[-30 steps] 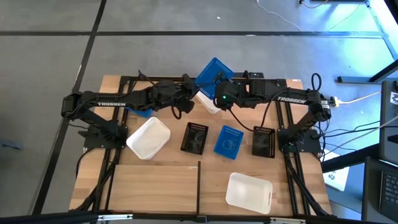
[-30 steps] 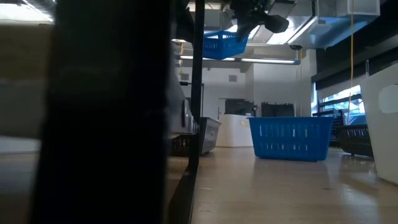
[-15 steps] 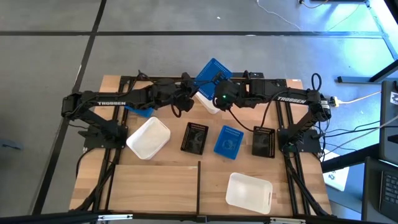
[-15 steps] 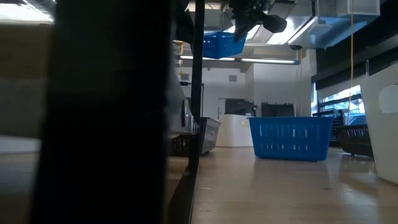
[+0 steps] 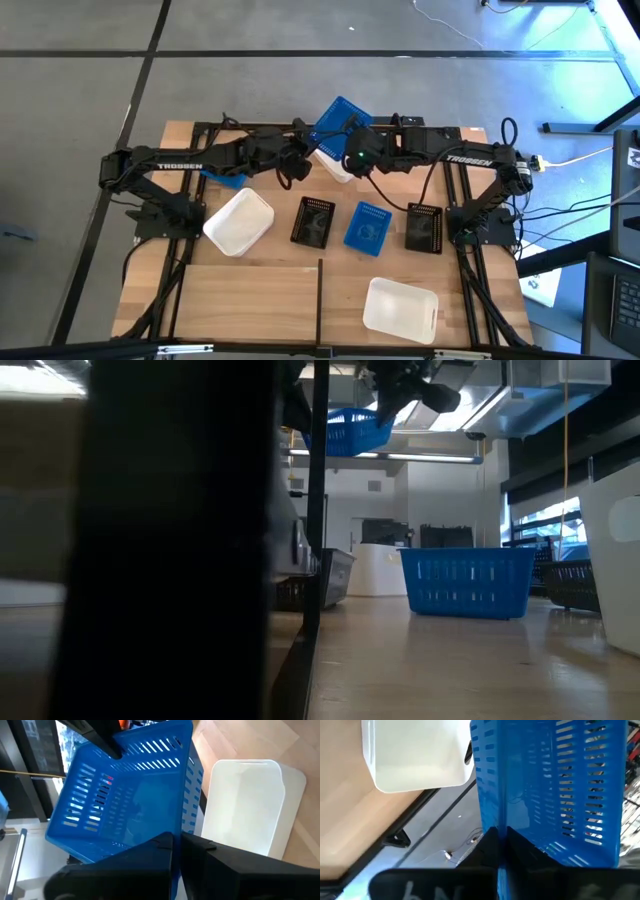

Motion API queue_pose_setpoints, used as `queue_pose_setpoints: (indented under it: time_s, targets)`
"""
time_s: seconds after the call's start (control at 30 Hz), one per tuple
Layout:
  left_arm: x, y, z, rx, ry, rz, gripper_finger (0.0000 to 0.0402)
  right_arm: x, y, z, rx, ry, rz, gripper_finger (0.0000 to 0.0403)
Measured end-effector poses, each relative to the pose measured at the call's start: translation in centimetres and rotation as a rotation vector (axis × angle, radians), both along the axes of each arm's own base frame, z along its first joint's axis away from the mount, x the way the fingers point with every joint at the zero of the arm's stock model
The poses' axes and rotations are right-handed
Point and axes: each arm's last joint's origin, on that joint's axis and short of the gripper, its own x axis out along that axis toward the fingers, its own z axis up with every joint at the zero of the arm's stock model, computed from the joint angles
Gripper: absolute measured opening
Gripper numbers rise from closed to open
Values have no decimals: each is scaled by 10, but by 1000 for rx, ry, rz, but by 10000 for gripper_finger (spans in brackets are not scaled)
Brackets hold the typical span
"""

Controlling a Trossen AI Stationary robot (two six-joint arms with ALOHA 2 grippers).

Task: Stack baskets on shelf by color
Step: Put the top right blue bin on the shelf

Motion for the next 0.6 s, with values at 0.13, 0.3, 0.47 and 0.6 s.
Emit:
queue_pose_setpoints:
  time_s: [0.13, 0.3, 0.47, 0.6]
  targets:
    - [1, -3, 0, -3, 1, -1, 2, 2, 0, 2, 12, -64, -22, 38]
    - [0, -5, -5, -42, 31, -3, 1, 5, 1, 4, 23, -91, -9, 70]
    - [-2, -6, -9, -159, -1, 34, 0, 7, 2, 5, 53, -124, 12, 83]
    - [-6, -7, -8, -230, -31, 62, 0, 7, 3, 7, 65, -144, 16, 82]
